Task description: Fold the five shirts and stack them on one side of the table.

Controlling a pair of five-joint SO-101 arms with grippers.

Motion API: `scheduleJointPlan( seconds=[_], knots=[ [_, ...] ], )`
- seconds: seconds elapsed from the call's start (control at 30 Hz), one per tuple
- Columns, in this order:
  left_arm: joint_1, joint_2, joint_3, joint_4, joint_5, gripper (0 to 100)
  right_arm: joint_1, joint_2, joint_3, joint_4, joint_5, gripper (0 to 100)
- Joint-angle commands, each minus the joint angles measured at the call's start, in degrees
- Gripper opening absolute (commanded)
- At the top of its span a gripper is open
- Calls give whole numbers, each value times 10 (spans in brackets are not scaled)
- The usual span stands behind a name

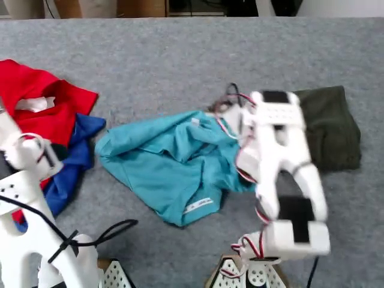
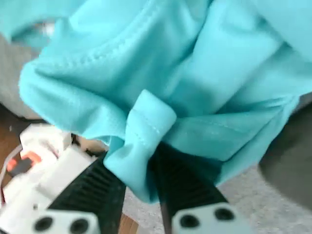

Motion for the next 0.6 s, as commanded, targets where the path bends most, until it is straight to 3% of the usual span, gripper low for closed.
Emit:
scheduleJointPlan(
  seconds=[0.0, 0.17, 0.3, 0.43, 0.57],
  knots=[
    [59, -6, -7, -9, 30, 286, 86, -82, 79, -11, 110, 16],
    [135, -5, -7, -9, 60, 286, 222, -99, 103, -100, 228, 23],
    [195, 28, 14, -25, 78, 286, 281, -103, 84, -106, 282, 177],
    [249, 104, 58, -92, 107, 286, 257, -103, 11, -55, 280, 317],
    [300, 201, 21, -119, 156, 285, 186, -103, -66, -38, 181, 325]
  ],
)
